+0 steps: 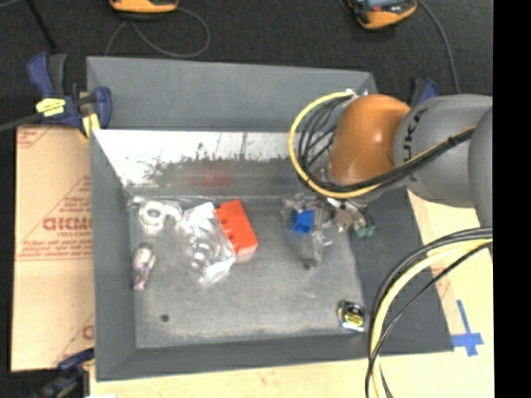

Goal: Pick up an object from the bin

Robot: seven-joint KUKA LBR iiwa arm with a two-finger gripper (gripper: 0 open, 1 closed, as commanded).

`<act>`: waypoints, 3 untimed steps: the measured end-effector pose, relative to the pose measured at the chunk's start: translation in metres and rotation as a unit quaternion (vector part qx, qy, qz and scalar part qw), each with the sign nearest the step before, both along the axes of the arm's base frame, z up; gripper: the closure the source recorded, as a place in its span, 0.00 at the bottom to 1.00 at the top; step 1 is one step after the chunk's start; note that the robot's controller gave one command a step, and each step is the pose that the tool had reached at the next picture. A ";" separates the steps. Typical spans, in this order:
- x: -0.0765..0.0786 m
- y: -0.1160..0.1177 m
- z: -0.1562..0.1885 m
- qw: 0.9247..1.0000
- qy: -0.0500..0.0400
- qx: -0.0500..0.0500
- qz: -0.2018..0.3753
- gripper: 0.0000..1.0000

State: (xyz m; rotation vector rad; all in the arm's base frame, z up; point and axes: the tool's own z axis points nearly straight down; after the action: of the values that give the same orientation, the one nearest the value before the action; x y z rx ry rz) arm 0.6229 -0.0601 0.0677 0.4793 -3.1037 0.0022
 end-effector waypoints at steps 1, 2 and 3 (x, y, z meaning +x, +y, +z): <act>0.026 0.009 0.035 0.998 -0.005 0.000 0.064 0.00; 0.032 0.001 0.034 0.988 -0.004 0.000 0.153 0.00; 0.032 -0.017 0.003 0.977 -0.002 0.000 0.215 0.00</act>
Offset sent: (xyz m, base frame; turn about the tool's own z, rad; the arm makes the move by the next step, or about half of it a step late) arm 0.0232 0.0099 0.0323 -0.1302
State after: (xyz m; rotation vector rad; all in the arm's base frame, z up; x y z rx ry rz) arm 0.6553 -0.0770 0.0708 1.1378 -2.9321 0.0026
